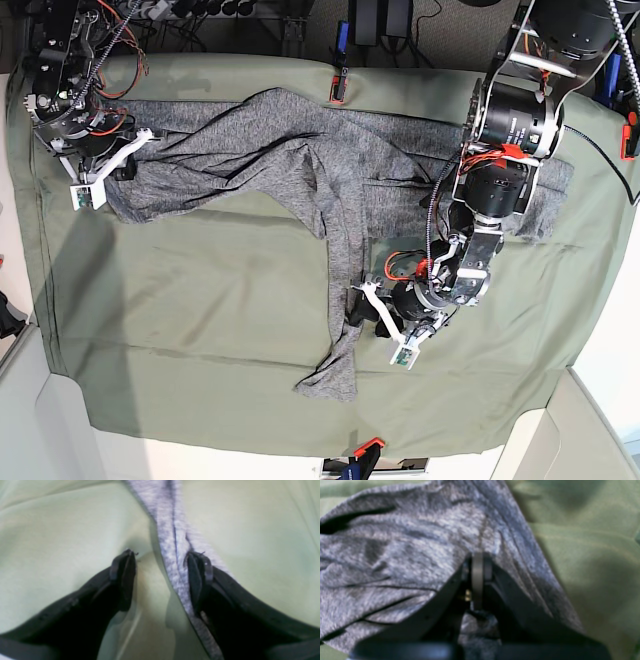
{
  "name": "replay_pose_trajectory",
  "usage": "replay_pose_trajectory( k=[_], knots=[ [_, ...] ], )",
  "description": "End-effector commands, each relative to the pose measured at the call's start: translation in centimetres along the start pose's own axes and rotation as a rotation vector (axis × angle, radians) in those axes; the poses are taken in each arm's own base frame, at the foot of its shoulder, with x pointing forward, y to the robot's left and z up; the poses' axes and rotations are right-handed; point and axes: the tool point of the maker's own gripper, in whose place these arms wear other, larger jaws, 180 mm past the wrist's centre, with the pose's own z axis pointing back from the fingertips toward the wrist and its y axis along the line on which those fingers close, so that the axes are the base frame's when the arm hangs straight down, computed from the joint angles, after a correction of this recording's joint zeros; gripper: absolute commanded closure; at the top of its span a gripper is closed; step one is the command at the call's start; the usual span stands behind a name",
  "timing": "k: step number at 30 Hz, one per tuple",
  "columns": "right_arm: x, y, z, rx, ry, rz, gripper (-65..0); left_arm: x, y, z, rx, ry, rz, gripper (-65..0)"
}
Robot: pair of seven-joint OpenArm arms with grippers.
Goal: Fold the T-shirt properly
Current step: 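Grasp the loose sleeve with the left gripper and fold it inward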
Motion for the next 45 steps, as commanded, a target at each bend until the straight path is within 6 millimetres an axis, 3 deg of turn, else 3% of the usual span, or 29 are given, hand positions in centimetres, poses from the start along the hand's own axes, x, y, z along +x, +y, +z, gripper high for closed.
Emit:
replay_pose_trajectory(
  k=[1, 6, 10, 14, 15, 19, 20, 24, 28, 31, 38, 45],
  knots=[
    [0.6, -0.2, 0.2, -0.007, -0.014, 0.003, 0.0, 1.6, 0.0, -0.1, 0.002, -0.026, -0.006, -36.5],
    [0.7, -0.2, 0.2, -0.004, -0.015, 0.0, 0.0, 2.2, -1.5, -0.5, -0.034, -0.044, 0.014, -35.8],
    [0.7, -0.1, 0.2, 0.001, -0.018, -0.004, 0.0, 3.9, -3.4, -0.6, -0.122, -0.089, 0.056, -35.8],
    [0.8, 0.0, 0.2, 0.007, -0.021, -0.009, 0.0, 4.3, -4.0, -0.8, -0.133, -0.092, 0.057, -34.2],
    [0.8, 0.1, 0.2, 0.009, -0.022, -0.011, 0.0, 4.0, -4.0, -0.8, -0.133, -0.083, 0.057, -29.9],
    [0.9, 0.3, 0.2, 0.02, -0.027, -0.02, 0.0, 3.7, -4.0, -0.8, -0.131, -0.071, 0.05, -2.8],
    [0.9, 0.2, 0.2, 0.019, -0.027, -0.02, 0.0, 3.9, -3.6, -0.7, -0.125, -0.074, 0.049, 0.0],
    [0.9, 0.2, 0.2, 0.019, -0.027, -0.02, 0.0, 5.9, -0.9, 0.5, -0.093, -0.112, 0.066, 0.0],
    [0.9, 0.2, 0.2, 0.019, -0.027, -0.02, 0.0, 7.7, 1.6, 4.0, -0.141, -0.144, 0.057, 0.0],
    [1.1, 0.3, 0.2, 0.021, -0.039, -0.019, 0.0, 7.5, 2.6, 7.7, -0.211, -0.167, 0.041, 0.0],
    [1.6, 0.3, 0.2, 0.021, -0.069, -0.017, 0.0, 3.6, 5.2, 15.8, -0.227, -0.215, 0.236, 0.0],
    [1.8, 0.3, 0.2, 0.021, -0.071, -0.016, 0.0, -0.5, 4.6, 23.2, -0.215, -0.258, 0.337, 0.0]
  ],
)
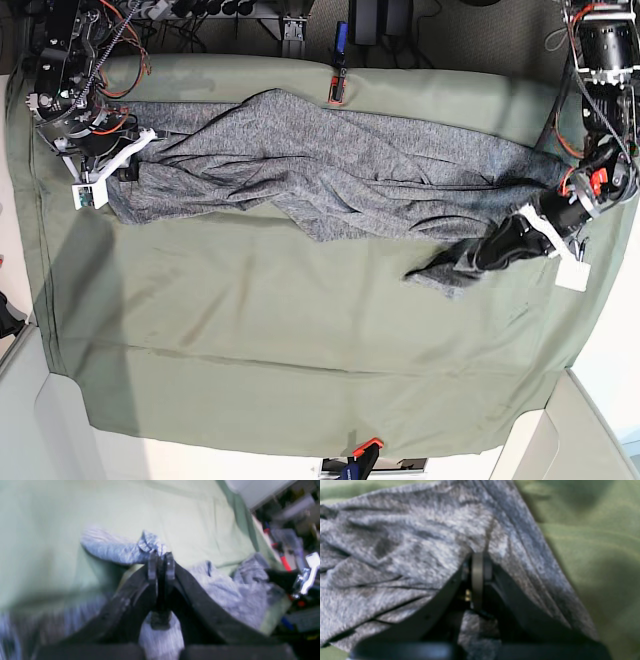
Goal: Fold the T-shirt properly
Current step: 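Grasp the loose sleeve with the left gripper and fold it inward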
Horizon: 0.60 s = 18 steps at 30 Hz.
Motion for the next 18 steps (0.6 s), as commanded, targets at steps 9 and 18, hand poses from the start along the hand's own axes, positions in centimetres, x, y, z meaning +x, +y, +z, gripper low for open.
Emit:
replay_pose_trajectory(
  k=[9, 18],
  knots=[
    [1.3, -0.3, 0.3, -0.001, -0.041, 0.011, 0.0, 0.1, -3.0, 5.6, 0.027, -0.077, -0.072, 0.0],
    [1.3, -0.2, 0.3, 0.003, -0.04, 0.017, 0.0, 0.7, -2.7, 9.7, 0.108, -0.165, -0.048, 0.0]
  ],
)
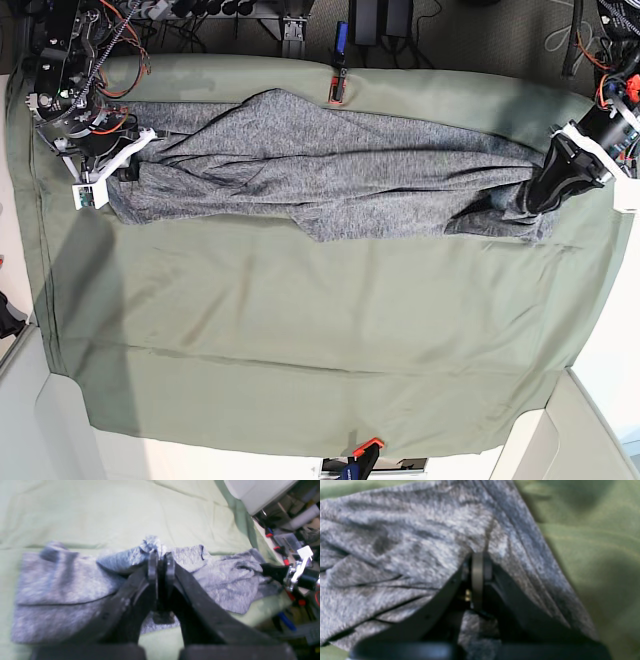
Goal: Fold the T-shirt properly
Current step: 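Grasp the loose sleeve with the left gripper and fold it inward, then release the sleeve and withdraw the left gripper to the shirt end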
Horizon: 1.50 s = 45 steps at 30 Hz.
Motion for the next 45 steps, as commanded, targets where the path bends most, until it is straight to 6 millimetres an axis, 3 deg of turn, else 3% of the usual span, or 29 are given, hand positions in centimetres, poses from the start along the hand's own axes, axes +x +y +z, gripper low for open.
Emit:
replay_pose_trajectory(
  k=[1, 11, 12, 16, 21, 24, 28, 33, 39, 45],
  knots=[
    [1.3, -0.3, 0.3, -0.001, -0.04, 0.012, 0.0, 1.8, -0.6, 0.3, -0.022, -0.052, -0.029, 0.0],
    [1.4, -0.1, 0.3, 0.005, -0.046, 0.006, 0.0, 0.6, -0.6, -0.3, 0.0, -0.026, -0.046, 0.0],
    [1.4, -0.1, 0.3, 0.005, -0.046, 0.007, 0.0, 0.5, -0.3, -0.5, 0.019, -0.025, -0.07, -1.2],
    [1.3, -0.1, 0.3, 0.005, -0.042, 0.007, 0.0, 0.4, 0.9, -1.7, 0.091, -0.059, -0.195, -18.0],
    [1.3, -0.1, 0.3, 0.005, -0.038, 0.007, 0.0, -1.1, 3.4, -3.7, 0.136, 0.003, -0.225, -19.7],
    [1.3, -0.1, 0.3, 0.005, -0.038, 0.007, 0.0, -1.6, 5.3, -4.0, 0.168, 0.019, -0.194, -25.5],
    [1.2, -0.2, 0.3, 0.004, -0.036, 0.007, 0.0, 0.5, 8.2, -2.3, 0.272, -0.018, -0.188, -26.5],
    [1.1, 0.2, 0.3, 0.022, -0.03, 0.026, 0.0, 3.3, 11.5, 0.6, 0.378, -0.048, -0.194, -36.4],
    [1.4, 0.7, 0.3, 0.051, -0.046, 0.0, 0.0, -0.1, 16.2, 1.7, 0.425, 0.017, -0.019, -38.3],
    [1.3, 0.7, 0.3, 0.05, -0.041, 0.001, 0.0, -3.5, 17.1, 1.3, 0.35, 0.033, 0.248, -38.3]
  ],
)
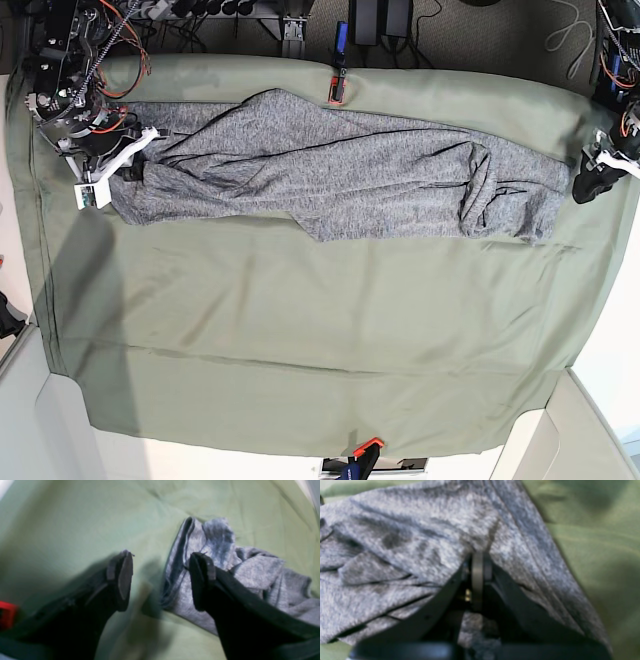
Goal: Fold the T-shirt properly
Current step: 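Release the sleeve and withdraw the left gripper to the shirt end, then grasp the shirt strip's end with the left gripper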
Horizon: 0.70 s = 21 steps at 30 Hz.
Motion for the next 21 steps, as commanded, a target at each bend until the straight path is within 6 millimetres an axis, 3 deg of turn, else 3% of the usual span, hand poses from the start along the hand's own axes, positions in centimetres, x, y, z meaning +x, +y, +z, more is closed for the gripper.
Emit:
replay_pose_trajectory(
  k=[1, 7, 12, 21],
  knots=[
    [1.3, -0.1, 0.2, 0.004, -0.038, 0.009, 0.0, 2.0, -0.2, 0.3, -0.021, -0.038, -0.005, -38.3],
    [1.3, 0.0, 0.2, 0.007, -0.04, 0.006, 0.0, 0.8, -0.7, -0.2, -0.055, 0.005, 0.043, -38.3],
    [1.2, 0.0, 0.2, 0.007, -0.035, 0.006, 0.0, -1.5, -3.3, -0.8, -0.167, 0.112, 0.111, -38.3],
    [1.4, 0.4, 0.2, 0.03, -0.045, -0.014, 0.0, -2.3, -6.3, -1.9, -0.254, 0.161, 0.089, -38.3]
  ],
)
